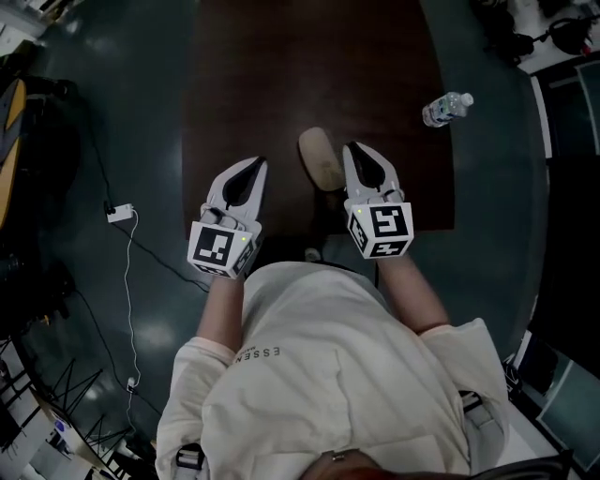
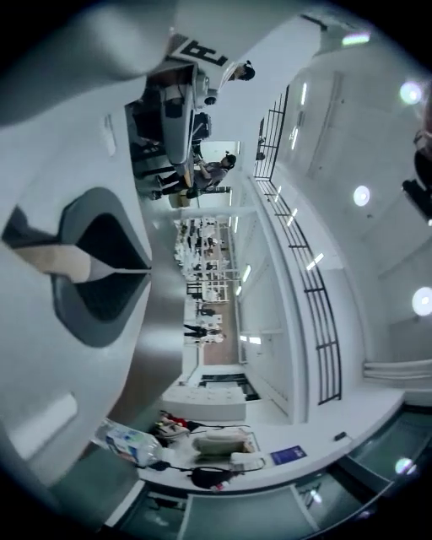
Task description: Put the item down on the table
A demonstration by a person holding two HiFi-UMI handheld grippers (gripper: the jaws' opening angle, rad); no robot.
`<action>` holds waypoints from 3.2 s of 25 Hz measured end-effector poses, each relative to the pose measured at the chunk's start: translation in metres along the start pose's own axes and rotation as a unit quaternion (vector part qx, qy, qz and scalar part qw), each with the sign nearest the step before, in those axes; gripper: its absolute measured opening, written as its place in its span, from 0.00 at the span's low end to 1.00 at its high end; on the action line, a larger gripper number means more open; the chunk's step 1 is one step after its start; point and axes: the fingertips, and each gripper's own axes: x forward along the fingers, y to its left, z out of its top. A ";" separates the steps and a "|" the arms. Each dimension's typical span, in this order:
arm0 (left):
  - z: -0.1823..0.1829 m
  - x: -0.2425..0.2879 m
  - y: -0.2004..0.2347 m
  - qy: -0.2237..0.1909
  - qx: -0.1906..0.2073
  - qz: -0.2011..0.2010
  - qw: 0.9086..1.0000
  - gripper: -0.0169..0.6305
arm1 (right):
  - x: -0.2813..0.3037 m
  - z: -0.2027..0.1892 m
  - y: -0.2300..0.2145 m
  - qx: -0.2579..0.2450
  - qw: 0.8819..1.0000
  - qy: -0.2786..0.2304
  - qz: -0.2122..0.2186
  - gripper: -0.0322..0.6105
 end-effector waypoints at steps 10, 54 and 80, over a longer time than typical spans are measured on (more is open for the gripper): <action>0.039 -0.033 -0.051 -0.029 0.025 0.001 0.999 0.05 | -0.078 0.047 0.009 -0.022 0.995 -0.096 0.011 0.04; -0.011 -0.331 -0.174 -0.041 0.011 -0.034 0.999 0.05 | -0.334 -0.044 0.182 0.042 0.996 -0.080 -0.025 0.04; -0.003 -0.348 -0.236 -0.046 0.020 -0.029 0.998 0.05 | -0.401 -0.055 0.178 -0.005 0.997 -0.081 -0.010 0.04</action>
